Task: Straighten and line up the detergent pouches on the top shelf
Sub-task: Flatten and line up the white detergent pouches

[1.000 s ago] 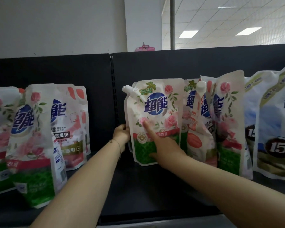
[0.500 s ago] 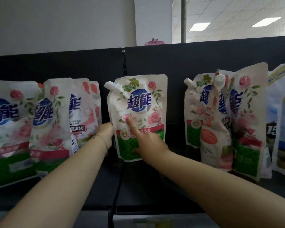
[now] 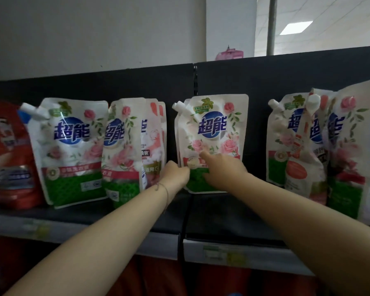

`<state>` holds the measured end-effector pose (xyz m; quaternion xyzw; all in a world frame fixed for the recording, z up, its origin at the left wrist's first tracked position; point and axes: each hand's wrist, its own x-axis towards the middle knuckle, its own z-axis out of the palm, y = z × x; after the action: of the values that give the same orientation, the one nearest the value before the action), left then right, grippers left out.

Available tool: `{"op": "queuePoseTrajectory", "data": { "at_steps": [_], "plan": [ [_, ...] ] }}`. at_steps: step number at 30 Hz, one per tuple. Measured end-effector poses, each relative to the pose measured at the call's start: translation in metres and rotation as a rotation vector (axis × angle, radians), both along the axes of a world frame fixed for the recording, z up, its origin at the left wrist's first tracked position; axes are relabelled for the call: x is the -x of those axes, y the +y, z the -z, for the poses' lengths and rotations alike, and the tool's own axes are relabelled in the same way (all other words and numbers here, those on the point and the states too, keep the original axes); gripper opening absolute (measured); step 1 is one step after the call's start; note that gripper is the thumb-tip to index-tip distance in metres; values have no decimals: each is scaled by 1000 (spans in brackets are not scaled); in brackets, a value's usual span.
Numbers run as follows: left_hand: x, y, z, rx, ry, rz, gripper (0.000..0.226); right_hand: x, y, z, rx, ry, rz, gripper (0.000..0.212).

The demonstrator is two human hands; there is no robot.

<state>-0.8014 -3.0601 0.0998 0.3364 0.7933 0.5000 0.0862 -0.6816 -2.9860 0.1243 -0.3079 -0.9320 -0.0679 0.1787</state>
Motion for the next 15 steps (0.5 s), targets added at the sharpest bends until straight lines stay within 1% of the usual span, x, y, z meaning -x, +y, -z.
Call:
{"op": "queuePoseTrajectory", "data": {
  "at_steps": [1, 2, 5, 8, 9, 12, 14, 15],
  "plan": [
    [-4, -10, -1, 21, 48, 13, 26, -1, -6, -1, 23, 37, -46, 40],
    [-8, -20, 0, 34, 97, 23, 22, -1, -12, 0, 57, 79, -100, 29],
    [-18, -54, 4, 3, 286, 40, 13, 9, -36, 7, 186, 235, -260, 16],
    [-17, -96, 16, -136, 539, -31, 18, 25, -61, 12, 261, 319, -373, 16],
    [-14, -110, 19, -180, 584, -64, 20, 29, -71, 14, 288, 317, -404, 18],
    [1, -142, 29, -231, 636, -233, 28, 42, -97, 22, 343, 263, -435, 30],
    [10, -151, 35, -218, 610, -332, 29, 51, -110, 30, 394, 257, -412, 38],
    [16, -152, 38, -220, 574, -359, 27, 55, -114, 34, 434, 265, -396, 37]
  ]
}}
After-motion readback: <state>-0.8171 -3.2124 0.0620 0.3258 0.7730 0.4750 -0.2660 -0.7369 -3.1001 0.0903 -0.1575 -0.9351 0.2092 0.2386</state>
